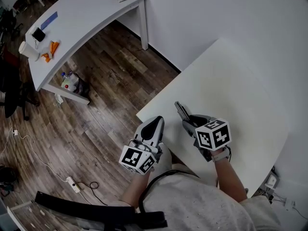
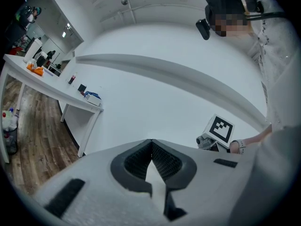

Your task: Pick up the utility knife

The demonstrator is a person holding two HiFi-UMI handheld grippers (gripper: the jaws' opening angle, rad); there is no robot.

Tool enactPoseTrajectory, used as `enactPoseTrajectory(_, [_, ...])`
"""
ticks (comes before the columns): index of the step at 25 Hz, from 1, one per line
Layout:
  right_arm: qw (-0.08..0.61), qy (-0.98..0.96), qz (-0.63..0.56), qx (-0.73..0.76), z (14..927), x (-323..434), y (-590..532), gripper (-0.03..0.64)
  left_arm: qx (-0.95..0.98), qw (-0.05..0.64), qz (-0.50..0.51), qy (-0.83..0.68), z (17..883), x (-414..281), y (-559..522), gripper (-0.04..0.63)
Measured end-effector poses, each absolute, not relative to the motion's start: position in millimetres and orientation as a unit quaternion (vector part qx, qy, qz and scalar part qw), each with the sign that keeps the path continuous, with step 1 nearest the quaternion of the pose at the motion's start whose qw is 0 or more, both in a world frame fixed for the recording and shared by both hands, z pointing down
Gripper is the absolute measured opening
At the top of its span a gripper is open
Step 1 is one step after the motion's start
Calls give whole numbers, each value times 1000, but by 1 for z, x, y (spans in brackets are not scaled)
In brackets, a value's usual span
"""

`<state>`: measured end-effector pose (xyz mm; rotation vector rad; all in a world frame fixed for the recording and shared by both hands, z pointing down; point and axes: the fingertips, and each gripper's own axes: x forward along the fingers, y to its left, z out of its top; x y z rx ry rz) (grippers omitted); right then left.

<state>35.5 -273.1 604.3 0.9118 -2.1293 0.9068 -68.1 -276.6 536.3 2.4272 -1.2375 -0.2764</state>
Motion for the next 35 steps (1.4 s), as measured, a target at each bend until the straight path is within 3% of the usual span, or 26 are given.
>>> enactPoseTrajectory(11, [180,-816,427,345,572,37,-277,137,875,198,-93,-431,533,-58,-272,6])
enactPoseTrajectory(35, [132,-837,393,356,490,46,-259,137,887,185,-87,-413,468,-25,-256,6])
